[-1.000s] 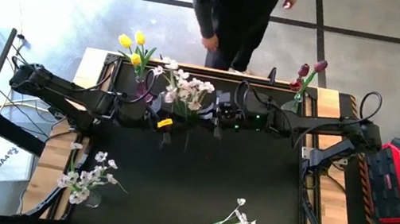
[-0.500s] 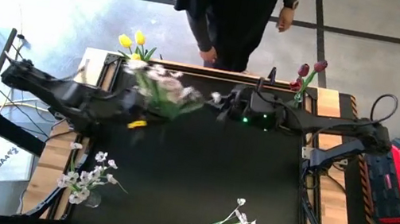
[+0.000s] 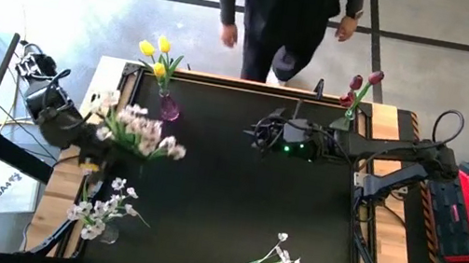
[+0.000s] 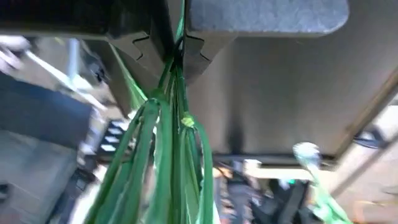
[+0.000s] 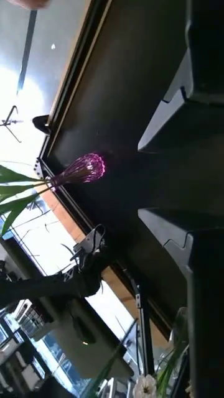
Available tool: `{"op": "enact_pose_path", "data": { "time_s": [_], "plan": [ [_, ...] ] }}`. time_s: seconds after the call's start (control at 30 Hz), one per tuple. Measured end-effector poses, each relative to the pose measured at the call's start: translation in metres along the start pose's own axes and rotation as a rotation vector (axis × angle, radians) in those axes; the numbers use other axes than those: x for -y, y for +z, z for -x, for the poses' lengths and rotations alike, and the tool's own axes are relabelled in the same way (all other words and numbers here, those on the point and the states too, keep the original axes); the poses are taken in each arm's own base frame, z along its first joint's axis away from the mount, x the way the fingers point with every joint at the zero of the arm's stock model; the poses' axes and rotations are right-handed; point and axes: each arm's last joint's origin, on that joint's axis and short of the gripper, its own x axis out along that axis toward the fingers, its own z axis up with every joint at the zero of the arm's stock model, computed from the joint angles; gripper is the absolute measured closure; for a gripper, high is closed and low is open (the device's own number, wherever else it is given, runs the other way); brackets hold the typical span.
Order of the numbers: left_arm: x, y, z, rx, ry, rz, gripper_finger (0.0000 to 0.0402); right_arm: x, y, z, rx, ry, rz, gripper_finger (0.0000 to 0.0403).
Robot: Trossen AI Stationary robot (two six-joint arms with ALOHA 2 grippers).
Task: Sort flowers into vase by color
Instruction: Put the top white flowers into the bottom transparent vase
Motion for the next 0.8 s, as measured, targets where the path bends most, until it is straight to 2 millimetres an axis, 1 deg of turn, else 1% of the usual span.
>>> {"op": "enact_pose_path", "data": {
  "time_s": [0.1, 0.2, 0.33, 0.4, 0.5, 0.6, 0.7, 0.8],
  "plan": [
    [0.009, -0.009, 0.004, -0.030, -0.067, 0.011, 0.0401, -0.002, -0.003, 0.001, -0.002, -0.017, -0.020, 0.0258],
    [0.016, -0.027, 0.005, -0.045, -0.096, 0.023, 0.0401, -0.005, -0.007, 0.003, 0.004, -0.037, -0.047, 0.0258],
    [0.021, -0.050, 0.006, -0.027, -0.089, 0.051, 0.0401, -0.011, -0.014, 0.007, 0.003, -0.062, -0.076, 0.0258],
    [0.021, -0.058, 0.008, 0.002, -0.060, 0.058, 0.0401, -0.014, -0.019, 0.010, 0.005, -0.077, -0.089, 0.0258],
    [0.020, -0.062, 0.013, 0.064, -0.020, 0.066, 0.0401, -0.017, -0.025, 0.014, 0.008, -0.111, -0.101, 0.0258],
    [0.020, -0.061, 0.017, 0.086, -0.037, 0.032, 0.0401, -0.018, -0.028, 0.015, 0.014, -0.131, -0.130, 0.0258],
    [0.021, -0.061, 0.022, 0.074, -0.111, 0.014, 0.0401, -0.019, -0.028, 0.016, 0.013, -0.131, -0.161, 0.0258],
    [0.022, -0.062, 0.029, 0.040, -0.226, 0.002, 0.0401, -0.019, -0.028, 0.016, 0.014, -0.131, -0.190, 0.0258]
  ]
}}
